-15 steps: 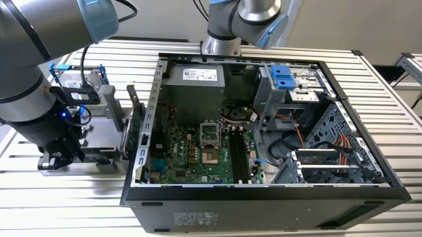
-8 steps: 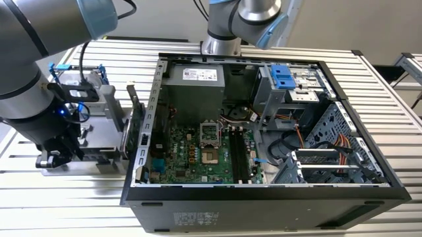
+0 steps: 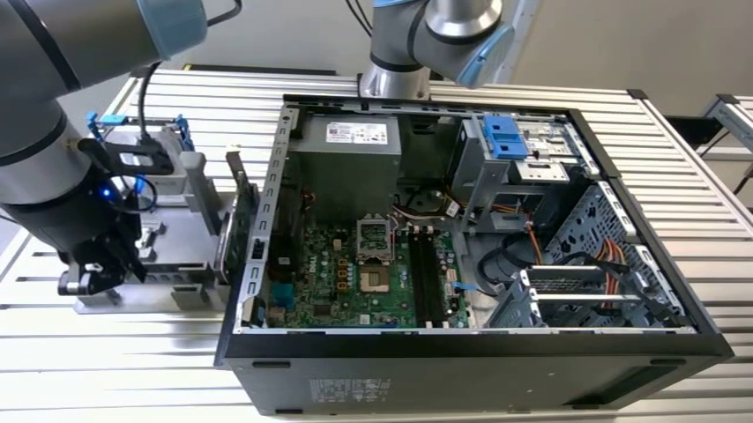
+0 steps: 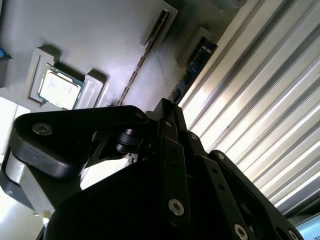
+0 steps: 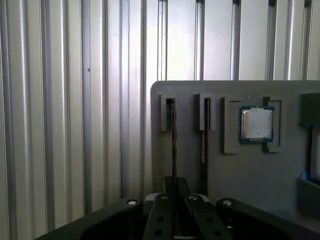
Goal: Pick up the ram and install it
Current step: 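Pick up the ram and move it above insertion slot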
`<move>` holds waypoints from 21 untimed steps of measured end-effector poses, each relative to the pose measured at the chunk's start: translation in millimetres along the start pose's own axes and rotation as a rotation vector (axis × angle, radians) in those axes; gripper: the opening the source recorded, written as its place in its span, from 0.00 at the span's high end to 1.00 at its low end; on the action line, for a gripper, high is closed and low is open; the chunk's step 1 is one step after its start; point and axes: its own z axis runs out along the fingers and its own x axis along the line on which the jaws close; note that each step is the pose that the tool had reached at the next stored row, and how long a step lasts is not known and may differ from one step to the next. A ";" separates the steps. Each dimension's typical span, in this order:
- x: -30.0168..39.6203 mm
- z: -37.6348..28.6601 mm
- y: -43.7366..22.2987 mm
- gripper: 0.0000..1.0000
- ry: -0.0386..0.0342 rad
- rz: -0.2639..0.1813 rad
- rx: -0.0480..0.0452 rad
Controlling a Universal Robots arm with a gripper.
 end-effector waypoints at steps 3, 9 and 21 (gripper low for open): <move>-0.1 -2.5 0.0 1.00 0.0000 0.000 -0.0001; -0.4 -7.5 0.0 1.00 0.0001 0.000 -0.0001; -0.8 -14.9 0.0 1.00 0.0001 0.000 -0.0001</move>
